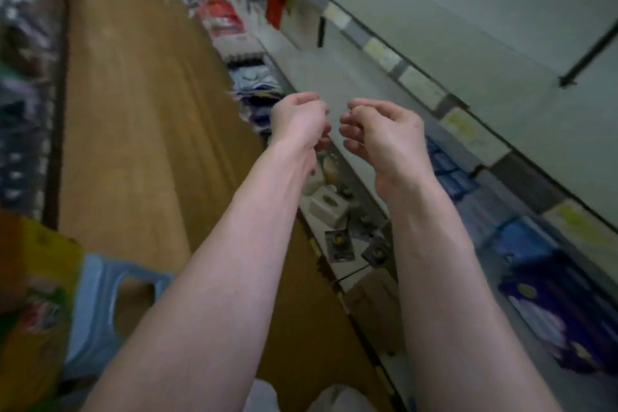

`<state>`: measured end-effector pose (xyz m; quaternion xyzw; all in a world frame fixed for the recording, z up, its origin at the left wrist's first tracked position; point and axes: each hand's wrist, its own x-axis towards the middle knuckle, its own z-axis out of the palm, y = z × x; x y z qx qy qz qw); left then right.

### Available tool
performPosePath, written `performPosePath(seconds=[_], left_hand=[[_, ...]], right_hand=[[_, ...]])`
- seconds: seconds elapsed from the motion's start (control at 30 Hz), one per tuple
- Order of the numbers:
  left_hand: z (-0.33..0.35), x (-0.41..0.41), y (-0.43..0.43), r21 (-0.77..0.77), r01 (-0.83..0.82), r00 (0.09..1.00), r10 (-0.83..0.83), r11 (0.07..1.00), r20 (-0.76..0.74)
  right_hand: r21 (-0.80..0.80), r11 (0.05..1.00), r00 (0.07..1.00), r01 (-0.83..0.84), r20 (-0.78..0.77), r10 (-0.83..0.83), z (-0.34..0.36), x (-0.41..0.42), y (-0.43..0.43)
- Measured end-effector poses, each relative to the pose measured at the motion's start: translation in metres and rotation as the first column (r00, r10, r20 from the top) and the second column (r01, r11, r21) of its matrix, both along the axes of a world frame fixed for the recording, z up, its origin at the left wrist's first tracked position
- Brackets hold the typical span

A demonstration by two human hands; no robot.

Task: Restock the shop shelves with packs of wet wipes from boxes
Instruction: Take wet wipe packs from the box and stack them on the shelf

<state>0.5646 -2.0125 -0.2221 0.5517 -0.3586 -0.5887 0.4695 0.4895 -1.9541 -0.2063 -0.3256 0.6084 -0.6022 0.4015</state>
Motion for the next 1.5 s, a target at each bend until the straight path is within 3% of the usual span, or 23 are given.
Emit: performPosePath(seconds=[0.3, 0.43, 0.77, 1.03, 1.23, 1.33, 1.5], left_hand=[[-0.024, 0.211, 0.003, 0.039, -0.256, 0.966, 0.255, 0.966, 0.036], [-0.032, 0.293, 0.003, 0.068, -0.429, 0.903, 0.428, 0.901, 0.027], [-0.056, 0.447, -0.008, 0.132, -0.737, 0.672, 0.739, 0.663, 0.044], [-0.076, 0.520, -0.024, 0.238, -0.854, 0.489, 0.871, 0.463, 0.058], [-0.109, 0.562, -0.009, 0.360, -0.872, 0.392, 0.914, 0.332, 0.105], [-0.128, 0.582, -0.007, 0.408, -0.852, 0.407, 0.904, 0.327, 0.127], [-0.153, 0.608, -0.010, 0.543, -0.746, 0.548, 0.818, 0.385, 0.174]], right_hand=[[0.050, 0.956, 0.957, -0.288, -0.010, 0.288, -0.015, 0.196, -0.021], [0.095, 0.892, 0.895, -0.441, -0.022, 0.445, -0.020, 0.271, -0.037], [0.173, 0.617, 0.631, -0.767, 0.037, 0.775, -0.047, 0.429, -0.095], [0.230, 0.398, 0.431, -0.888, 0.117, 0.895, -0.071, 0.509, -0.141], [0.383, 0.249, 0.308, -0.889, 0.098, 0.946, -0.108, 0.557, -0.142], [0.502, 0.192, 0.248, -0.843, 0.047, 0.968, -0.121, 0.580, -0.142], [0.723, 0.030, 0.133, -0.690, 0.087, 0.987, -0.135, 0.606, -0.141]])
